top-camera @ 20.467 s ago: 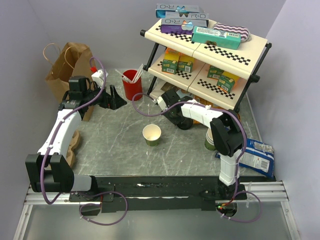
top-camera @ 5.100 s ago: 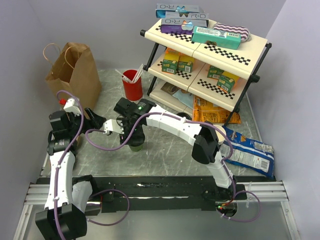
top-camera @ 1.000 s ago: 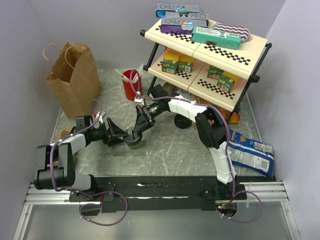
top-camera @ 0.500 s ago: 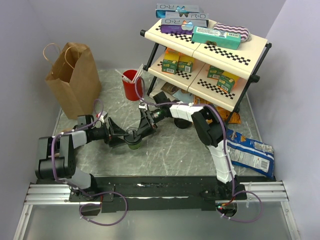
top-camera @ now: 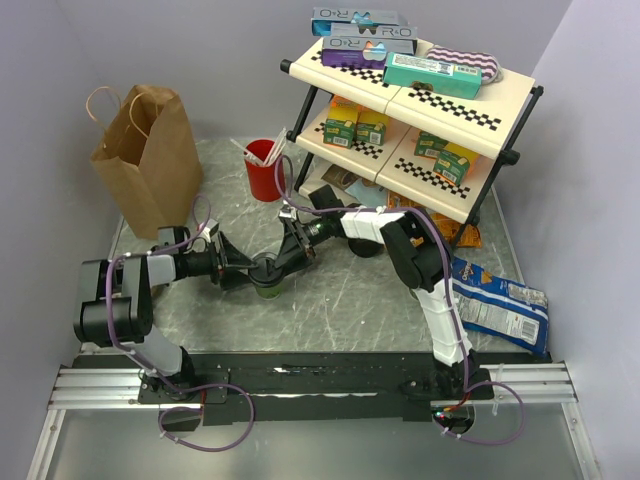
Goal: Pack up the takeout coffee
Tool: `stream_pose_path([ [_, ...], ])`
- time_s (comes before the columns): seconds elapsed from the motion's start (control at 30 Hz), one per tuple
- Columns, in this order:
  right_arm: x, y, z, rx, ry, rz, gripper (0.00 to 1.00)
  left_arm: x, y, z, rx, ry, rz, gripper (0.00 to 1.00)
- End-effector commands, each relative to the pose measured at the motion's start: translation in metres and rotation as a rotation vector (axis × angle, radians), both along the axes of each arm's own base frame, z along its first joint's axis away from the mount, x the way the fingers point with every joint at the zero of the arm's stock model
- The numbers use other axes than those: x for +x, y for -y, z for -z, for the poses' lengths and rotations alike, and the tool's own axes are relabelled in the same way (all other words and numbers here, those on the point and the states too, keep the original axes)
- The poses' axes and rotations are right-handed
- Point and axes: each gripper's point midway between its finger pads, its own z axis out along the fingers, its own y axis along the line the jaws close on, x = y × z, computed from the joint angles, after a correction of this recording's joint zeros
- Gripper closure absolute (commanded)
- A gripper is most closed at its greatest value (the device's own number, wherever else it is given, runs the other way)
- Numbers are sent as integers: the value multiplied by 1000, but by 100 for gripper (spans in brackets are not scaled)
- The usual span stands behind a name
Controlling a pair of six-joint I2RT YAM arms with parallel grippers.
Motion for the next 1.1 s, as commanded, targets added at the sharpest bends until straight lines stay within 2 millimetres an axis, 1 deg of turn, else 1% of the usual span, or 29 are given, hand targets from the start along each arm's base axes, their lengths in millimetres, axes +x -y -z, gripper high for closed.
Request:
stream_pose_path([
  [0.0, -3, 6, 47, -154, 115, 32, 42, -15, -36, 86, 389, -108, -130, 20],
  [0.03, 0, 10, 54, -200, 173, 48, 43, -14, -41, 91, 426, -115, -144, 20],
  [0.1, 3, 14, 61, -241, 240, 64, 43, -14, -47, 96, 475, -136, -167, 22],
  [0.13, -1, 17, 62, -245, 274, 64, 43, -13, -50, 96, 494, -122, -166, 22],
  [0.17, 6, 19, 69, -277, 324, 92, 43, -11, -51, 95, 506, -108, -180, 25],
  [0.2, 7, 21, 72, -291, 338, 105, 43, -9, -51, 91, 499, -75, -209, 25],
  [0.23, 4, 25, 77, -307, 322, 119, 44, -11, -52, 91, 506, -77, -218, 26],
  [0.27, 6, 25, 79, -308, 333, 132, 44, -9, -54, 92, 523, -75, -225, 26],
  [0.33, 2, 29, 86, -333, 336, 146, 46, -11, -50, 93, 514, -79, -208, 28],
  [0.4, 2, 27, 88, -333, 367, 154, 46, -16, -44, 97, 508, -97, -176, 29],
  [0.47, -1, 26, 89, -340, 375, 153, 47, -16, -42, 98, 516, -100, -159, 29],
  [0.5, -2, 21, 85, -313, 367, 156, 47, -16, -42, 99, 520, -101, -158, 28],
  [0.53, -1, 19, 82, -293, 354, 161, 46, -14, -43, 98, 521, -93, -160, 26],
  [0.57, -3, 16, 77, -269, 339, 158, 45, -8, -42, 90, 513, -41, -150, 24],
  [0.6, -1, 11, 60, -194, 343, 163, 44, -6, -37, 82, 479, -7, -131, 23],
  [0.63, -1, 7, 49, -137, 353, 157, 42, -2, -34, 73, 450, 41, -131, 20],
  [0.67, -3, 4, 36, -93, 361, 149, 40, 0, -30, 59, 404, 109, -133, 19],
  [0.7, -1, 2, 20, -55, 384, 141, 37, 0, -22, 40, 311, 171, -109, 19],
  [0.73, -3, 1, 11, -27, 386, 125, 36, 2, -20, 31, 286, 208, -110, 17],
  [0.77, -3, 0, 5, -12, 390, 122, 34, 8, -16, 15, 247, 261, -128, 16],
  [0.83, -4, 0, -12, 32, 390, 118, 26, 8, -9, -7, 168, 313, -110, 13],
  [0.87, -4, 0, -16, 46, 379, 116, 24, 13, -7, -21, 142, 349, -119, 9],
  [0.9, -6, 0, -20, 50, 349, 115, 20, 14, -6, -27, 130, 363, -115, 1],
  [0.93, -7, -1, -26, 79, 354, 108, 20, 13, -5, -31, 119, 371, -105, 0],
  [1.03, -9, -2, -29, 89, 328, 107, 16, 11, -4, -41, 105, 388, -81, 1],
  [1.07, -9, -3, -31, 98, 331, 106, 16, 9, -3, -47, 99, 413, -70, 0],
])
